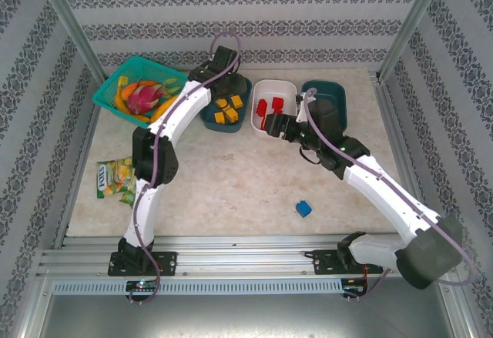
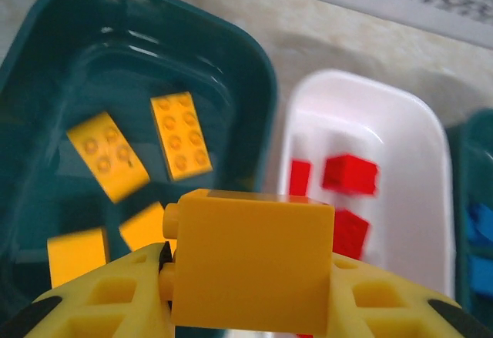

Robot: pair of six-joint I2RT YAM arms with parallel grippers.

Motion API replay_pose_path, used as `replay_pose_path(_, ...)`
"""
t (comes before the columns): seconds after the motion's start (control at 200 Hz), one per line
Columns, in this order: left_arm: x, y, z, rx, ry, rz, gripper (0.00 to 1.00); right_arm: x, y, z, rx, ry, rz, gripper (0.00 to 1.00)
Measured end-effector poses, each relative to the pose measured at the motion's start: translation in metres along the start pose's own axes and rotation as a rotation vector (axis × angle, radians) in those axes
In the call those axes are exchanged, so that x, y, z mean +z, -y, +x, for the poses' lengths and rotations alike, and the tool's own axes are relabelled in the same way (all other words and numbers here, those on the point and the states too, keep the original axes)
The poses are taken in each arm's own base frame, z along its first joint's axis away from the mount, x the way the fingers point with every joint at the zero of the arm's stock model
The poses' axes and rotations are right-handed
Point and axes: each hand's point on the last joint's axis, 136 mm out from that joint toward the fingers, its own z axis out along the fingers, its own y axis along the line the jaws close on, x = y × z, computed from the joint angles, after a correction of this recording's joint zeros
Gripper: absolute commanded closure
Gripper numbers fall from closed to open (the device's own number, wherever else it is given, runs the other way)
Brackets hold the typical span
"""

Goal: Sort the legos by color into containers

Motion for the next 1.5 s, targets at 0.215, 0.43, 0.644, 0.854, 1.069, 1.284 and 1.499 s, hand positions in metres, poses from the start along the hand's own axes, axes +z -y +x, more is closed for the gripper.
replay_pose_path(0.215, 0.074, -0.036, -0.005, -0.043, 0.023, -0.052, 0.67, 0.021, 0.008, -0.003, 0.062, -0.011, 0.014, 0.18)
replay_pose_path(0.43, 0.111, -0.066, -0.004, -0.099, 0.053, -0.116, 0.65, 0.024, 0.012, -0.005, 0.101, -0.006, 0.012, 0.18)
replay_pose_path(0.644, 0.11, -0.071, -0.018, -0.161, 0.125, -0.147, 0.63, 0.026, 0.019, 0.001, 0.134, -0.02, 0.012, 0.19)
replay_pose_path(0.854, 0.115, -0.072, -0.021, -0.203, 0.141, -0.144, 0.55, 0.028, 0.024, 0.001, 0.159, -0.029, 0.013, 0.18)
replay_pose_path(1.069, 0.121, -0.074, -0.016, -0.237, 0.134, -0.149, 0.41, 0.028, 0.025, 0.002, 0.164, -0.04, 0.006, 0.18)
replay_pose_path(1.284, 0.121, -0.072, -0.015, -0.252, 0.128, -0.135, 0.38, 0.023, 0.032, 0.016, 0.157, -0.114, 0.06, 0.2)
replay_pose_path(1.499, 0.091, -0.054, -0.027, -0.274, 0.116, -0.079, 0.35, -0.001, 0.038, 0.028, 0.158, -0.218, 0.157, 0.21)
